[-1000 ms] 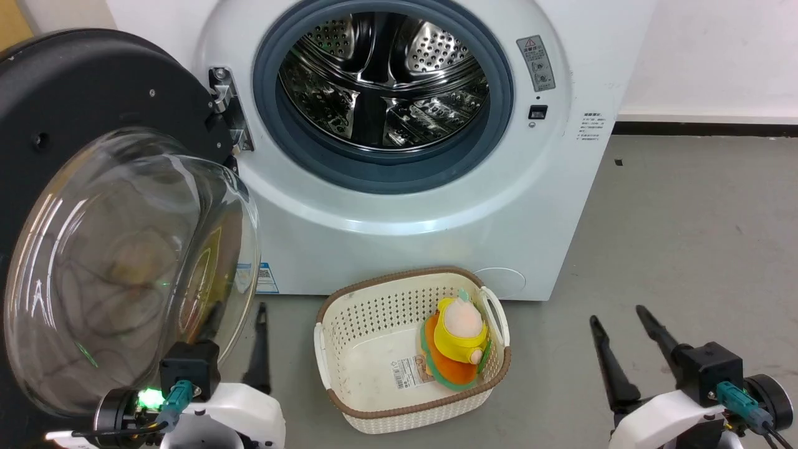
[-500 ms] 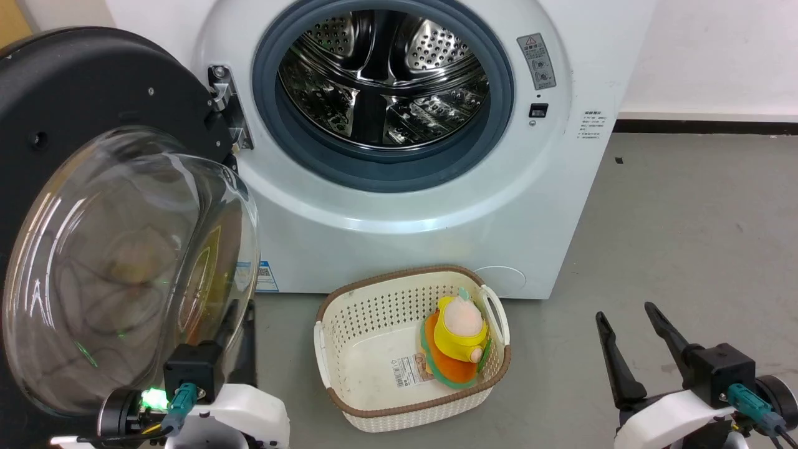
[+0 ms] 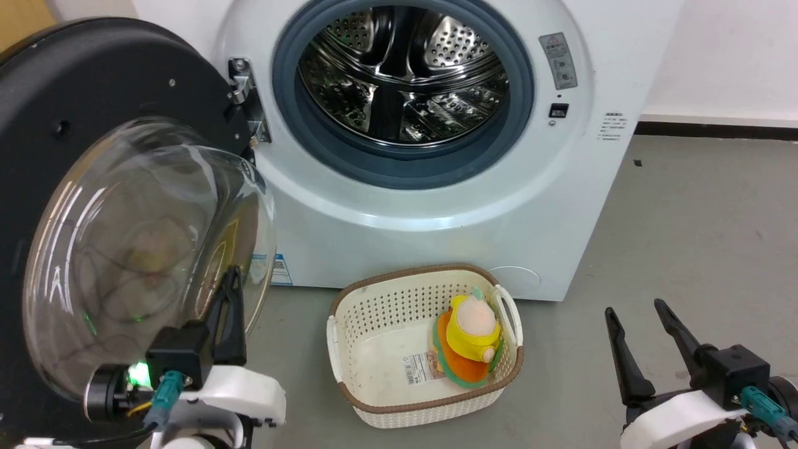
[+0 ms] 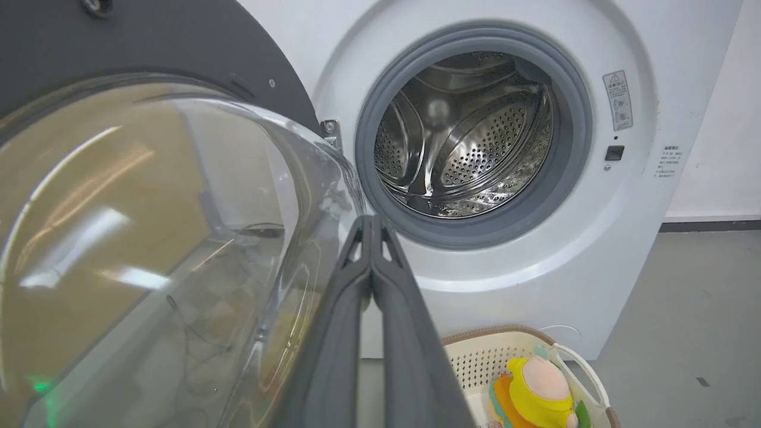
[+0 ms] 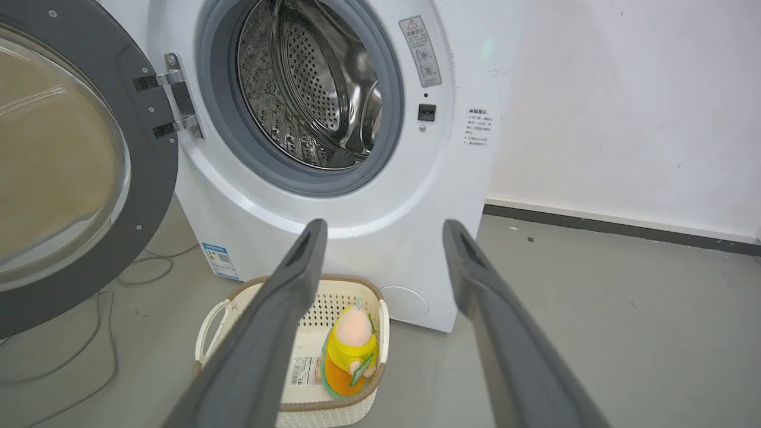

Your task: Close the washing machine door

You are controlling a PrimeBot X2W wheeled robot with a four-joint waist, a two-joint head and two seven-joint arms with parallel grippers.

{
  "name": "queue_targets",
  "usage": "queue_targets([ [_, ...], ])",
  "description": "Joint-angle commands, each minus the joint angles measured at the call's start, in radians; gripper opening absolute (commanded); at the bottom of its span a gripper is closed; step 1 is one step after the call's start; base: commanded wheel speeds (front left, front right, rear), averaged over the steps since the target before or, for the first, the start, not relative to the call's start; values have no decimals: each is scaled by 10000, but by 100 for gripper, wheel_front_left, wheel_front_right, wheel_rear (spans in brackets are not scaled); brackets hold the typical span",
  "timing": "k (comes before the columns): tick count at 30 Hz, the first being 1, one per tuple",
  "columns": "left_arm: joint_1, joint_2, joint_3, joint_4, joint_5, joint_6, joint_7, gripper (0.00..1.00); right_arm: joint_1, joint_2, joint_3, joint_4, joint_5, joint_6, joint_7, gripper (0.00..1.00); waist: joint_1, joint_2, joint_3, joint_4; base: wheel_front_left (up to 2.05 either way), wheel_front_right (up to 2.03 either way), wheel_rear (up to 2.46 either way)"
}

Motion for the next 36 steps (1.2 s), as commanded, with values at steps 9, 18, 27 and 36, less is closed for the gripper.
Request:
queue_targets([
  [9,-813,166,228,-753,-232,-171,-254,0,37,13,-186,-39,229,3,-257,100,0,0,80,512,0,0,0],
  [18,-1690,181,1124,-1229,-744,-553,-443,0,0,16,-355,-60,337,3,-446,100,0,0,223,1099,0,0,0],
  [27,-2579,224,2056,-1573,-1256,-970,-630,0,-42,19,-494,-81,411,4,-633,100,0,0,367,1778,0,0,0],
  [36,-3313,506,3205,-1542,-2215,-1156,-819,0,-49,22,-643,-103,504,4,-821,100,0,0,484,2380,0,0,0],
])
